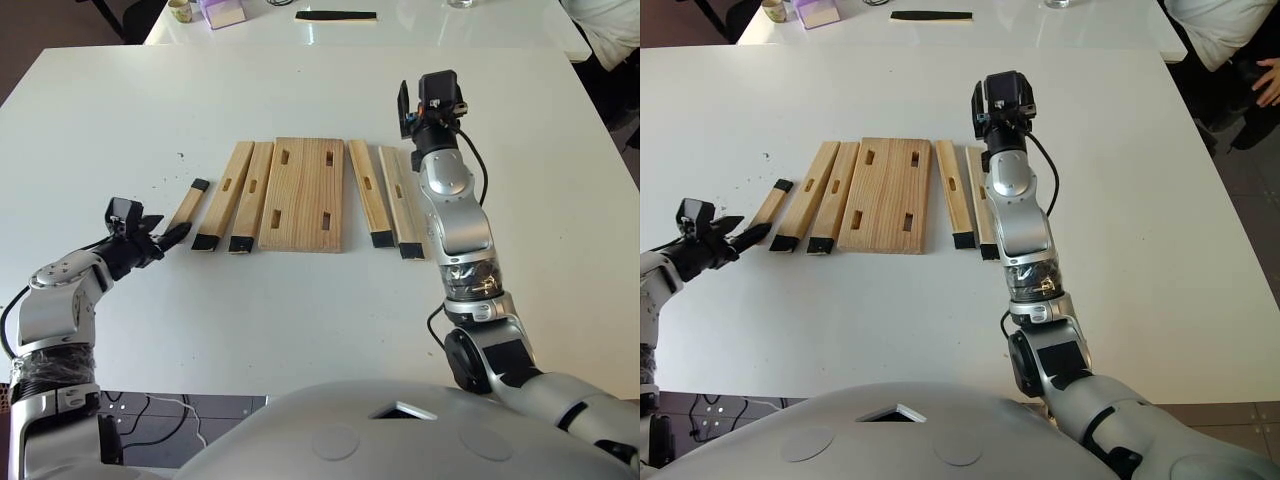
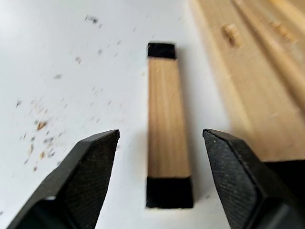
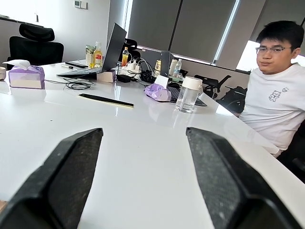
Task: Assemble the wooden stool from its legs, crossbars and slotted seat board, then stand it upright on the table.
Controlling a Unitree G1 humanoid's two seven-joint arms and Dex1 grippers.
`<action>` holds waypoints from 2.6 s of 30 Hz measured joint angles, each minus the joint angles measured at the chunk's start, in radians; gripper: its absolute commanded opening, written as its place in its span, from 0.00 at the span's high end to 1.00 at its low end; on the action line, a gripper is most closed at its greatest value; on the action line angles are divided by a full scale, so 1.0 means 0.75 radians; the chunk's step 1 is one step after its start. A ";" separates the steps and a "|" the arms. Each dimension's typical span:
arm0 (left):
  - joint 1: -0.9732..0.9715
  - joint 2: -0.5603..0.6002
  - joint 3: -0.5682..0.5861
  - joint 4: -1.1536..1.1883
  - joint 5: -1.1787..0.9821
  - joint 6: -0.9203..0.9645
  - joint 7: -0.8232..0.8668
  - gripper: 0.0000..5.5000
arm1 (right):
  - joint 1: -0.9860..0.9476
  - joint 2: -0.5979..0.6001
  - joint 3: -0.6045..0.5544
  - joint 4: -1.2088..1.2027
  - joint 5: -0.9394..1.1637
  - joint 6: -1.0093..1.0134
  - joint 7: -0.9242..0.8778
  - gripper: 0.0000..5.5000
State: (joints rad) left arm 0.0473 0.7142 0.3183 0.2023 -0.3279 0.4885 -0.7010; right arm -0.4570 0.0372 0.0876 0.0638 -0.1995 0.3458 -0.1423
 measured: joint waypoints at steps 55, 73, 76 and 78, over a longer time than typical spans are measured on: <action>-0.314 -0.334 -0.136 -0.857 -0.981 0.142 -0.261 0.76 | -0.867 -0.653 -0.156 0.196 1.363 0.964 1.911 0.59; -0.327 -0.360 -0.200 -0.830 -0.886 0.114 -0.206 0.63 | -0.810 -0.733 -0.086 0.160 1.311 0.870 1.946 0.76; -0.331 -0.425 -0.235 -0.794 -0.808 0.101 -0.078 0.59 | -0.786 -0.734 -0.076 0.179 1.235 0.756 1.917 0.76; -0.282 -0.473 -0.289 -0.780 -0.686 0.051 0.011 0.59 | -0.778 -0.745 -0.043 0.257 1.132 0.600 1.950 0.76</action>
State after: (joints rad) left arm -0.1639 0.3595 0.1012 -0.3828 -0.8422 0.5268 -0.6930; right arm -1.0401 -0.5217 0.0555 0.2569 0.6496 0.7957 1.3203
